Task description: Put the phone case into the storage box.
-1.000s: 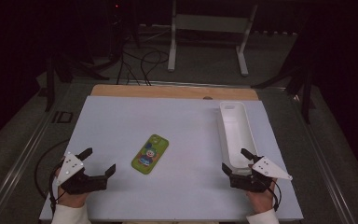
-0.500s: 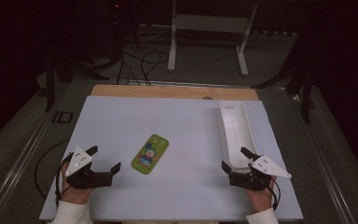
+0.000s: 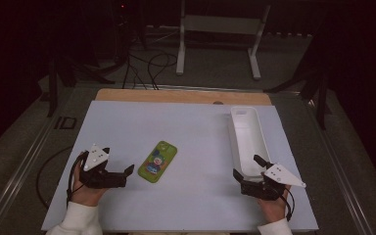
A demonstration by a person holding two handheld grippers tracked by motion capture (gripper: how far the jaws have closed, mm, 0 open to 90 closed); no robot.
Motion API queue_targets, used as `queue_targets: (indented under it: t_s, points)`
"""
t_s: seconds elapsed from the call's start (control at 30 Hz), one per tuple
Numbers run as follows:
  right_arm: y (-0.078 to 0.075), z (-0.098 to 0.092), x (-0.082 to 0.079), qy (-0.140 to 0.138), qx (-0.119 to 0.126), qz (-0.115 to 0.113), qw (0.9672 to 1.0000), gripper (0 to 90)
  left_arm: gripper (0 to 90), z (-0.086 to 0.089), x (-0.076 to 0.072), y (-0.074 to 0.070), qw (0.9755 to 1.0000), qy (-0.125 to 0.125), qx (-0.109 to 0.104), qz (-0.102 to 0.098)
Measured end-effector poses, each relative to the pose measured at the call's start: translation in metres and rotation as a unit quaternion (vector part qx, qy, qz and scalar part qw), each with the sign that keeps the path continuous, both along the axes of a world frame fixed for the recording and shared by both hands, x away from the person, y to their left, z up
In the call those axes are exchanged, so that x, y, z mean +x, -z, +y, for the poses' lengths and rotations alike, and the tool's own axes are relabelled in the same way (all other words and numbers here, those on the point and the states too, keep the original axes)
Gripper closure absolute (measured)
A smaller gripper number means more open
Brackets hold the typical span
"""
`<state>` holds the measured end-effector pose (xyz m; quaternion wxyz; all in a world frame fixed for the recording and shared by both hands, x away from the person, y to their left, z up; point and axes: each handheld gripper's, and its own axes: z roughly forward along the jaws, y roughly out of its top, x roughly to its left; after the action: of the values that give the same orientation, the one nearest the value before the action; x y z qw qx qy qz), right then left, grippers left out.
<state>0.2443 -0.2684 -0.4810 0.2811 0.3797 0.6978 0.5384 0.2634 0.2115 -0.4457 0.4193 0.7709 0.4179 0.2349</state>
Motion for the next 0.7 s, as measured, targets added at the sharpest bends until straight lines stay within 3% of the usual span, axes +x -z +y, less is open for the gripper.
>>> queue_targets:
  t_s: [0.33, 0.7]
  points:
    - [-0.001, 0.001, -0.005, 0.004, 0.005, 0.001, 1.0000, 8.2, 0.0, -0.010, 0.013, -0.001, 0.9997, 0.010, 0.008, 0.019]
    - [-0.001, -0.001, -0.007, 0.011, 0.005, -0.001, 0.9999, 8.2, 0.0, -0.024, 0.026, 0.007, 0.9979, 0.009, 0.036, 0.054]
